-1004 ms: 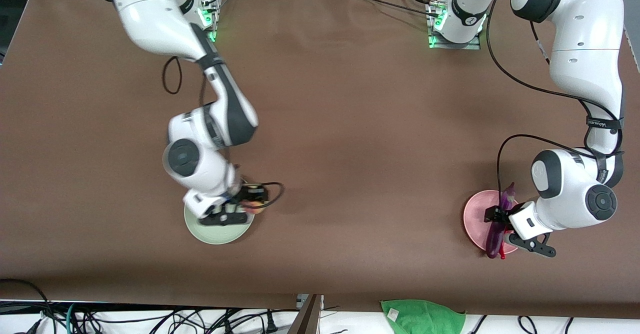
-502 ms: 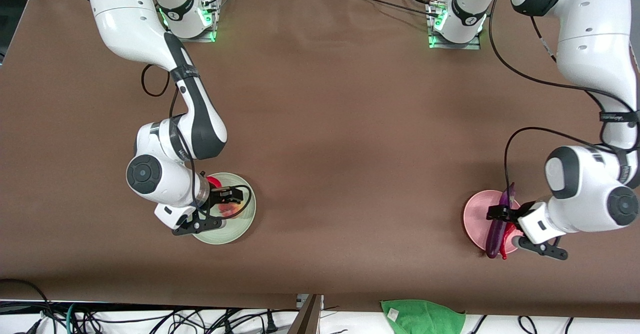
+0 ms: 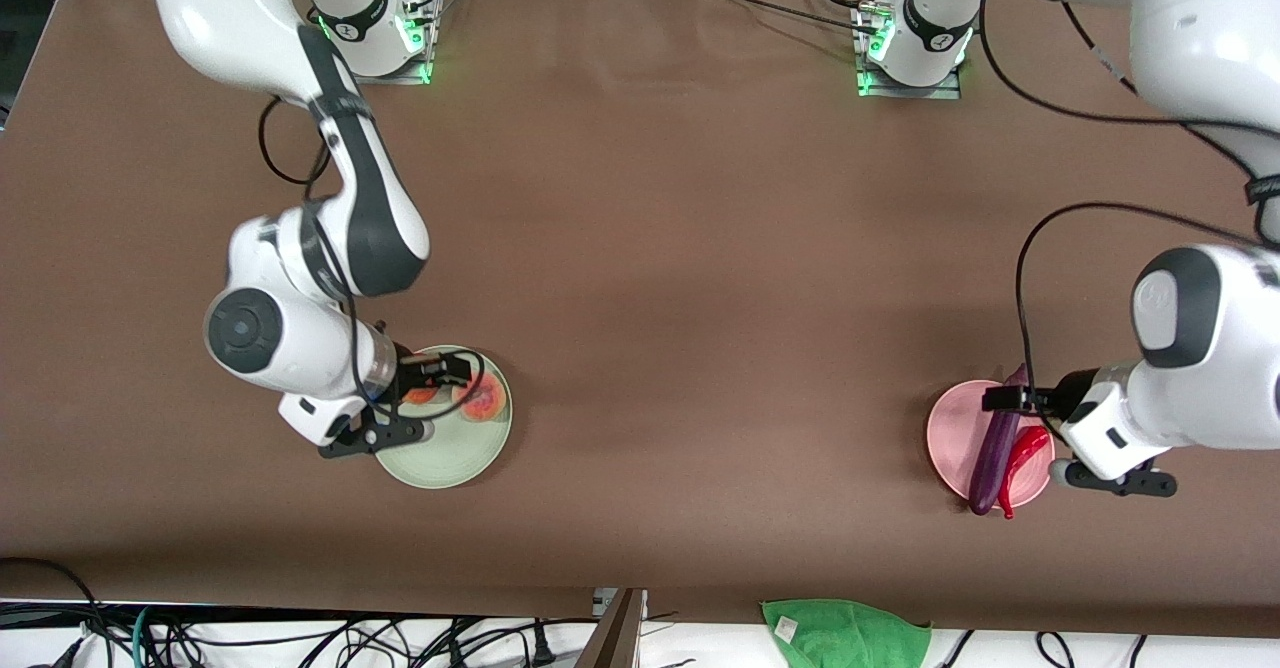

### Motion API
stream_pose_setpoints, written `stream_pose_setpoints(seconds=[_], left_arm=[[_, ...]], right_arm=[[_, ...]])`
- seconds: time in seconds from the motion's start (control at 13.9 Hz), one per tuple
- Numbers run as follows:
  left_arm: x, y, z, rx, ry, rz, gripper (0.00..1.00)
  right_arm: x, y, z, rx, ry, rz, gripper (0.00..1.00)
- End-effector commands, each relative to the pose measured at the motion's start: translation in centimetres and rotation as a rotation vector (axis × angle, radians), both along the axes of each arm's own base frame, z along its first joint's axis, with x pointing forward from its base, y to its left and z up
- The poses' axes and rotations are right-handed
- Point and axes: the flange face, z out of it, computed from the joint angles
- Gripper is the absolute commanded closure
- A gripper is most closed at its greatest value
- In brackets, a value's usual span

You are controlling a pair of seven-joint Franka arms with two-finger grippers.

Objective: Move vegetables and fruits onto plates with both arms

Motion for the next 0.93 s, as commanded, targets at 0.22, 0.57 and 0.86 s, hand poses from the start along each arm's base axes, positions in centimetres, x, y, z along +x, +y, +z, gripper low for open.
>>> stream_pose_setpoints(seconds=[0.22, 0.57, 0.86], left_arm=[[-7.1, -1.7, 13.4, 0.094, -0.043, 0.095, 0.00], [-11.4, -0.6, 19.9, 0.098, -0.114, 0.121, 0.00], [-16.5, -1.1, 19.6, 0.116, -0.050, 0.110, 0.00]], right_arm=[[-6.9, -6.9, 14.1, -0.092, 0.084, 0.006, 0.00], [-15.1, -10.9, 17.7, -0.058, 0.070, -0.010, 0.00], [-14.9, -11.2, 18.5, -0.094, 0.048, -0.017, 0.00]])
